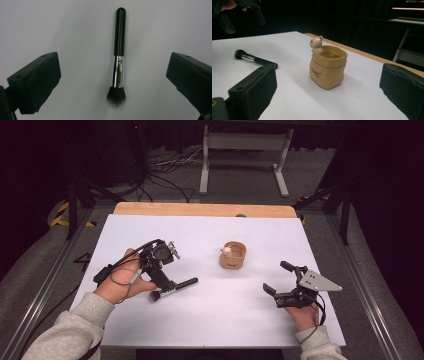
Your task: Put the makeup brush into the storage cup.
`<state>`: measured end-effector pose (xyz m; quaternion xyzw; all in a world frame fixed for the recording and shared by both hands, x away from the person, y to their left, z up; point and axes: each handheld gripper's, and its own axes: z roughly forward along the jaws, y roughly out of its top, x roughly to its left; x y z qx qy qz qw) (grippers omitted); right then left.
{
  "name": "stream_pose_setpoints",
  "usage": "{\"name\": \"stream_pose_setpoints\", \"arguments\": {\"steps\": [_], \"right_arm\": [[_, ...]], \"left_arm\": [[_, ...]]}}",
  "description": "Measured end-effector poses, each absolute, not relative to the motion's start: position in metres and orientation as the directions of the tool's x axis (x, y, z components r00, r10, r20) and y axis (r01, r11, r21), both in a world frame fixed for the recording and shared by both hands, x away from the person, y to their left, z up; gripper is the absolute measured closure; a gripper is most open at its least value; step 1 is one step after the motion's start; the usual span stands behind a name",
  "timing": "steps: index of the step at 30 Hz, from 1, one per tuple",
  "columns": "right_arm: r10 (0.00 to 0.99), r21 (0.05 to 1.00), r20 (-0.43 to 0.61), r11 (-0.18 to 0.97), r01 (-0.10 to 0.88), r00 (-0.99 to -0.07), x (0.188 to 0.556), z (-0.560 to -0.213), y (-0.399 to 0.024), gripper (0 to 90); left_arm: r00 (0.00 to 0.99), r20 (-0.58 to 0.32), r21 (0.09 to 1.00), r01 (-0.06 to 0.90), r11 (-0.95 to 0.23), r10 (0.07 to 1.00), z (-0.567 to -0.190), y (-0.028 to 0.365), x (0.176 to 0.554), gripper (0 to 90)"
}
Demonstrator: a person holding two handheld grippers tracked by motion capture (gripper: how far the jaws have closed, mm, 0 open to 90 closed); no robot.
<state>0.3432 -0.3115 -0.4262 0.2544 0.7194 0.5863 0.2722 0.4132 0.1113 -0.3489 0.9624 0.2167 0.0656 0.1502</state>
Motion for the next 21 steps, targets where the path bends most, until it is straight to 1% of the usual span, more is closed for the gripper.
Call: {"name": "stream_pose_setpoints", "arguments": {"steps": [4, 11, 15, 21], "right_arm": [[0.685, 0.982, -0.092, 0.182, 0.047, -0.723, 0.343, -0.426, -0.311, 1.4], [0.686, 0.984, -0.084, 0.173, 0.050, -0.723, 0.343, -0.426, -0.312, 1.4], [0.685, 0.984, -0.083, 0.172, 0.050, -0.724, 0.343, -0.426, -0.312, 1.4], [0.682, 0.984, -0.079, 0.172, 0.054, -0.727, 0.343, -0.426, -0.312, 1.4]], "left_arm": [[0.904, 0.059, 0.279, 0.393, -0.876, 0.424, -0.352, 0.107, 0.415, 0.6], [0.904, 0.063, 0.241, 0.398, -0.885, 0.423, -0.362, 0.104, 0.420, 1.0], [0.902, 0.058, 0.243, 0.404, -0.882, 0.429, -0.366, 0.104, 0.422, 1.3], [0.901, 0.054, 0.219, 0.411, -0.885, 0.431, -0.371, 0.105, 0.425, 2.6]]}}
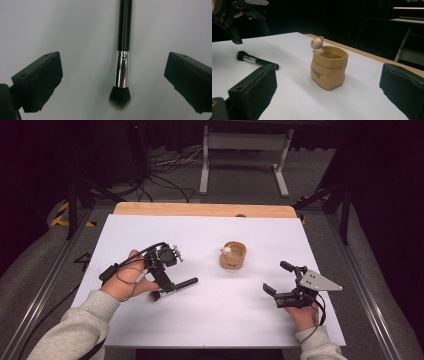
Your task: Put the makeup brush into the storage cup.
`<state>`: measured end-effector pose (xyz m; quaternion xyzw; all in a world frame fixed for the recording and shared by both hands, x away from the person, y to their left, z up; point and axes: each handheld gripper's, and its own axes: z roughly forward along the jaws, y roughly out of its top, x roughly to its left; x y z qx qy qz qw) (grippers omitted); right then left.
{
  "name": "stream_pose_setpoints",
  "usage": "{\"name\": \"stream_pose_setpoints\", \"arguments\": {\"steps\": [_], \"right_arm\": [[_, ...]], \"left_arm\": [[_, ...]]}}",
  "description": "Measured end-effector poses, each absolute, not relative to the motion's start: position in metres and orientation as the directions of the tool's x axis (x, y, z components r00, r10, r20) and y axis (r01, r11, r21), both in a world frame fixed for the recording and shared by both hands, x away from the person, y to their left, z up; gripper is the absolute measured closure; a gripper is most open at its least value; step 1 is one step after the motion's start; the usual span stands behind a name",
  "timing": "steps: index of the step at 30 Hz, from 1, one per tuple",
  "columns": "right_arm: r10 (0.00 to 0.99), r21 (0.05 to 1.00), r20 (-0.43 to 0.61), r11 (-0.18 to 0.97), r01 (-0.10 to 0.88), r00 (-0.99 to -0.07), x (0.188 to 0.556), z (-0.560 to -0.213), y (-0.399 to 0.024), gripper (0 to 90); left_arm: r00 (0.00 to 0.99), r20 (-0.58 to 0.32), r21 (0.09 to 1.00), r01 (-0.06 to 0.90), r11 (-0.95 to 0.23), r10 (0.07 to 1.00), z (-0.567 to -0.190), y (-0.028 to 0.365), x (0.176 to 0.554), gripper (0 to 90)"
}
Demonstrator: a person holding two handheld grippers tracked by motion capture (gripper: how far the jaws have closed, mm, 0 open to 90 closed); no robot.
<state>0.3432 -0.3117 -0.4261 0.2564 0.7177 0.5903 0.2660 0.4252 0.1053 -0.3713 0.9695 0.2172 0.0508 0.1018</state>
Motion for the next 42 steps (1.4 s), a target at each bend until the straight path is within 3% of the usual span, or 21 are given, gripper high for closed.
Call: {"name": "stream_pose_setpoints", "arguments": {"steps": [15, 27, 37, 40, 42], "right_arm": [[0.679, 0.985, -0.061, 0.157, 0.064, -0.731, 0.343, -0.426, -0.312, 1.6], [0.676, 0.985, -0.050, 0.153, 0.074, -0.735, 0.344, -0.427, -0.313, 1.7], [0.671, 0.985, -0.047, 0.156, 0.078, -0.740, 0.344, -0.427, -0.313, 1.8], [0.666, 0.984, -0.042, 0.155, 0.083, -0.745, 0.344, -0.428, -0.313, 2.0], [0.663, 0.985, -0.039, 0.153, 0.084, -0.748, 0.345, -0.428, -0.313, 2.0]], "left_arm": [[0.908, 0.046, 0.156, 0.406, -0.901, 0.417, -0.389, 0.099, 0.430, 4.4], [0.918, -0.017, 0.115, 0.394, -0.912, 0.395, -0.402, 0.096, 0.432, 10.3], [0.926, -0.036, 0.111, 0.378, -0.919, 0.376, -0.407, 0.091, 0.431, 24.5], [0.929, -0.043, 0.102, 0.369, -0.924, 0.367, -0.410, 0.090, 0.431, 36.2], [0.933, -0.043, 0.092, 0.361, -0.928, 0.359, -0.410, 0.090, 0.431, 38.7]]}}
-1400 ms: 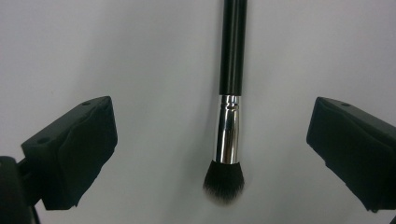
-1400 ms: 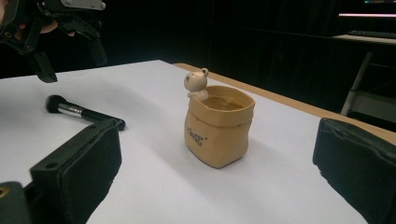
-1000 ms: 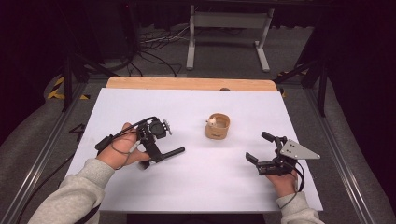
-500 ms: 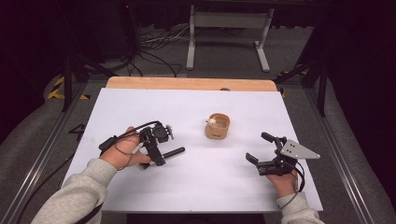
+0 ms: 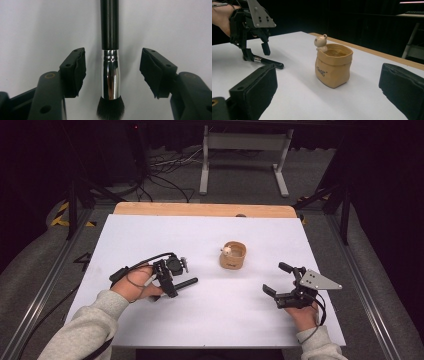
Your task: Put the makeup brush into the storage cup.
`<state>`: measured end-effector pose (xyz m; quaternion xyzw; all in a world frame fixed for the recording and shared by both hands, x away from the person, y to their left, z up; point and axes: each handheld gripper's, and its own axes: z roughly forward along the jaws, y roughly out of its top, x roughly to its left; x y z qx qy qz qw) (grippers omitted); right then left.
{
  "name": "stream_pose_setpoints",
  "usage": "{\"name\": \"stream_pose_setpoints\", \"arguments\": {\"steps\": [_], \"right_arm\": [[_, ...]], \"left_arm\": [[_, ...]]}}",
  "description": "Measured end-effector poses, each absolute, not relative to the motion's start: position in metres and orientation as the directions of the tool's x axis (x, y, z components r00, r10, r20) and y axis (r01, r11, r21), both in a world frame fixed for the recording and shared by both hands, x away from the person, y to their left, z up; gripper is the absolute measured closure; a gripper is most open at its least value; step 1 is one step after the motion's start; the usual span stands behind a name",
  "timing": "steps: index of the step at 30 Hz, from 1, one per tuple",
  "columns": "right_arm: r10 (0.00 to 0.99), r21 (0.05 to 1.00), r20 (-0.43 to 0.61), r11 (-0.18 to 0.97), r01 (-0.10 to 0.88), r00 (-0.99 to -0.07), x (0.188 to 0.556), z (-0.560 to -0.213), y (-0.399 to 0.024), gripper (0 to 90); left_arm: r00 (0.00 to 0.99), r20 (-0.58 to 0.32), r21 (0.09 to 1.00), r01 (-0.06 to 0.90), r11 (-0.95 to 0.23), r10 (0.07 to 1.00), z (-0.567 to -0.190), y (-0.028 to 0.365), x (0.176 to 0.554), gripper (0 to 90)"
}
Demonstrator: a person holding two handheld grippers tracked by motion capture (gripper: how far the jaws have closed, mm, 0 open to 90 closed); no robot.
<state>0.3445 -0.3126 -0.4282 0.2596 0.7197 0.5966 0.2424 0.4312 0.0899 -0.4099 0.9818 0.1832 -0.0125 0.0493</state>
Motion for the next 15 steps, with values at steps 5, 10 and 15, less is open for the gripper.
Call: {"name": "stream_pose_setpoints", "arguments": {"steps": [5, 10, 15], "right_arm": [[0.661, 0.985, -0.033, 0.149, 0.088, -0.749, 0.3442, -0.4281, -0.3130, 2.0], [0.661, 0.984, -0.033, 0.151, 0.090, -0.750, 0.3446, -0.4287, -0.3130, 2.0], [0.657, 0.984, -0.032, 0.153, 0.092, -0.753, 0.3448, -0.4288, -0.3124, 2.3]], "left_arm": [[0.932, -0.050, 0.078, 0.362, -0.929, 0.359, -0.4125, 0.0924, 0.4323, 45.1], [0.933, -0.051, 0.056, 0.358, -0.932, 0.356, -0.4140, 0.0921, 0.4320, 50.0], [0.939, -0.044, 0.038, 0.343, -0.939, 0.341, -0.4151, 0.0915, 0.4312, 56.4]]}}
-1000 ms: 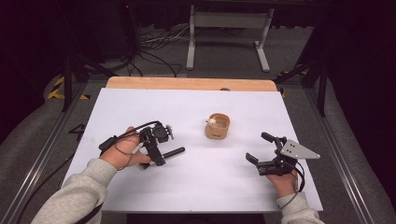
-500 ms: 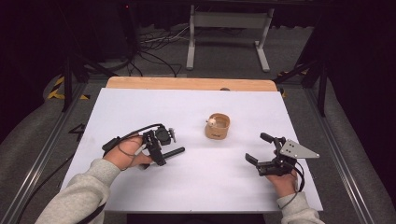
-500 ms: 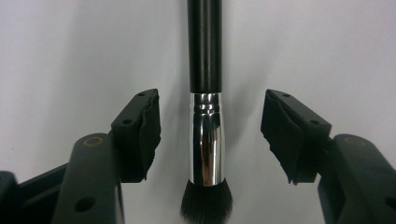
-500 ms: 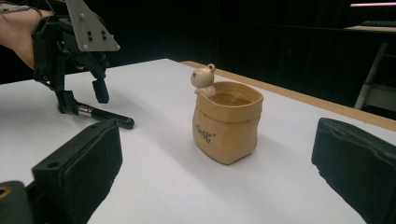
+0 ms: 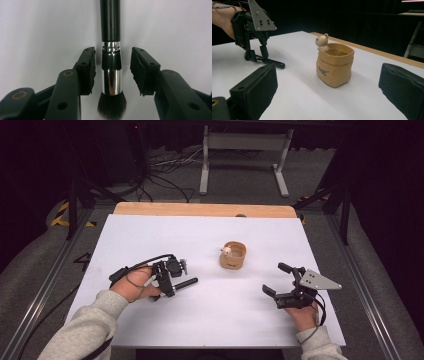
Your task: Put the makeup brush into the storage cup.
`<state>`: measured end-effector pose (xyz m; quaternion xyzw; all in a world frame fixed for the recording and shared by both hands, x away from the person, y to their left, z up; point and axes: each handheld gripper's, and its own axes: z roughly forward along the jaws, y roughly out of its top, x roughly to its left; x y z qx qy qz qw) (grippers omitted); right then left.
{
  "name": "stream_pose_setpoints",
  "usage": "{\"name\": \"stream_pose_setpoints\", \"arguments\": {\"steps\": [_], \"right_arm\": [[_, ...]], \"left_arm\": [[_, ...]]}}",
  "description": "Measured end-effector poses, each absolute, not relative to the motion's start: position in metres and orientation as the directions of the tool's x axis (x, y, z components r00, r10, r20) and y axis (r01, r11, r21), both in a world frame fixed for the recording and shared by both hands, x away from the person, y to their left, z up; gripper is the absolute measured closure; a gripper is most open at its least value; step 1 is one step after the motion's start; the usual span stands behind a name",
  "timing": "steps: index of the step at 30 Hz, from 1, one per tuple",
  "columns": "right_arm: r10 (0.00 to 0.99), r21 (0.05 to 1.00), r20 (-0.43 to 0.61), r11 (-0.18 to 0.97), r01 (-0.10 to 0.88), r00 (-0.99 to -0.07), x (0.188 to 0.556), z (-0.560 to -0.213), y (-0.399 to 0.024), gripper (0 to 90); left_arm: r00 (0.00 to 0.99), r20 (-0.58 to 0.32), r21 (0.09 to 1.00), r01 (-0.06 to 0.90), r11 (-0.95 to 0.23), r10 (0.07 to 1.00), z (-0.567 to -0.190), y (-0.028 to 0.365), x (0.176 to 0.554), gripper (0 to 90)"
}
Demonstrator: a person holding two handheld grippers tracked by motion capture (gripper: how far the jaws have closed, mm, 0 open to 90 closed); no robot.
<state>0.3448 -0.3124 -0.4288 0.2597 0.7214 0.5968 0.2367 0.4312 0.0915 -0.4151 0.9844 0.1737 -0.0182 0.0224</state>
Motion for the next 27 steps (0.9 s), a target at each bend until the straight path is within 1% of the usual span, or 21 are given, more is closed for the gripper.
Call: {"name": "stream_pose_setpoints", "arguments": {"steps": [4, 10, 11, 27], "right_arm": [[0.654, 0.984, -0.022, 0.148, 0.099, -0.756, 0.3452, -0.4296, -0.3122, 2.6], [0.655, 0.984, -0.020, 0.148, 0.102, -0.756, 0.3454, -0.4296, -0.3122, 2.7], [0.654, 0.984, -0.020, 0.149, 0.102, -0.756, 0.3454, -0.4297, -0.3121, 2.8], [0.650, 0.983, -0.017, 0.149, 0.105, -0.759, 0.3452, -0.4296, -0.3121, 3.0]], "left_arm": [[0.942, -0.041, 0.036, 0.333, -0.942, 0.332, -0.4146, 0.0912, 0.4303, 62.1], [0.944, -0.038, 0.027, 0.328, -0.944, 0.327, -0.4160, 0.0899, 0.4304, 66.5], [0.945, -0.037, 0.021, 0.326, -0.945, 0.325, -0.4160, 0.0895, 0.4305, 68.5], [0.946, -0.059, -0.011, 0.319, -0.948, 0.319, -0.4166, 0.0878, 0.4324, 70.2]]}}
